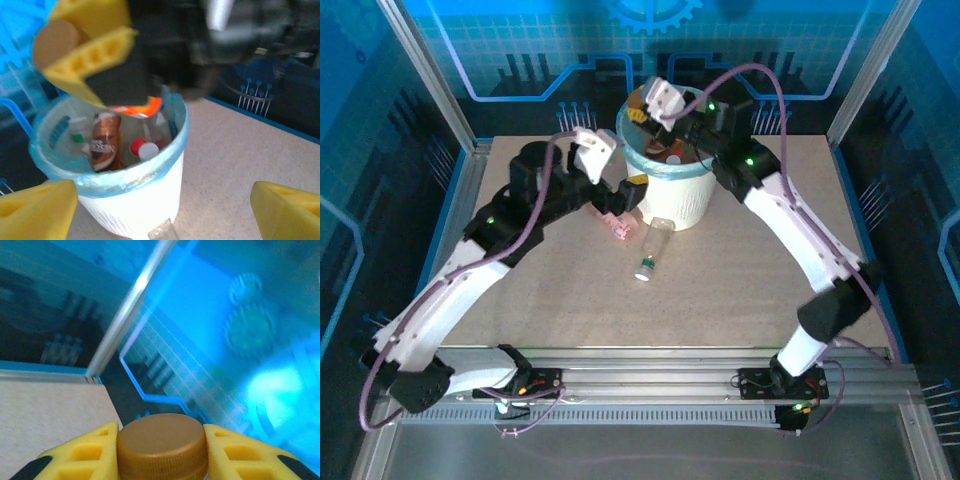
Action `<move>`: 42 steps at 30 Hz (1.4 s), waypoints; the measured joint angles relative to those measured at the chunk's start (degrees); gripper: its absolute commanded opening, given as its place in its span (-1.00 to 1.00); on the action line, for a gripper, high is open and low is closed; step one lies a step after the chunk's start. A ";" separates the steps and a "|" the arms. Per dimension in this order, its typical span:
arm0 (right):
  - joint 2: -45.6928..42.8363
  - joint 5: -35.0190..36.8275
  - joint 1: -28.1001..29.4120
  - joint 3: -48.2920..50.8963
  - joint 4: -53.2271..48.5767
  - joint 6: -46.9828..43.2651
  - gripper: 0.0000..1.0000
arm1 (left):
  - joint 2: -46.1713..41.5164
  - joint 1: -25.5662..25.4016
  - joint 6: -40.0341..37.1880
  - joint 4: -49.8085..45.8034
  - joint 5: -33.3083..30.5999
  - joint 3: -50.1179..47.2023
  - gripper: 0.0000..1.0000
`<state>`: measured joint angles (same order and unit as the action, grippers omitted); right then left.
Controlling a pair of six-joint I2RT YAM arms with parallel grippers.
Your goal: Put the plastic bottles in the bin
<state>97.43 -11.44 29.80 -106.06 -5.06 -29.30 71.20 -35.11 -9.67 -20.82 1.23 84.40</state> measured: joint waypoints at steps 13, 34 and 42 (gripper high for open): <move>13.40 4.63 -5.75 -3.21 -4.57 7.30 -0.23 | 2.03 0.07 -2.36 -3.82 -4.94 4.72 0.85; 12.79 0.87 -7.67 -2.25 -15.02 3.21 0.13 | 2.03 1.81 -2.29 -5.84 -7.67 1.70 0.88; 12.79 -6.91 -8.28 -2.49 -18.99 3.41 0.34 | 1.57 2.01 -2.27 -5.81 -7.93 1.64 0.89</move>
<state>110.21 -18.35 21.52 -108.55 -24.05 -25.89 72.77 -33.10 -11.94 -26.63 -6.70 86.04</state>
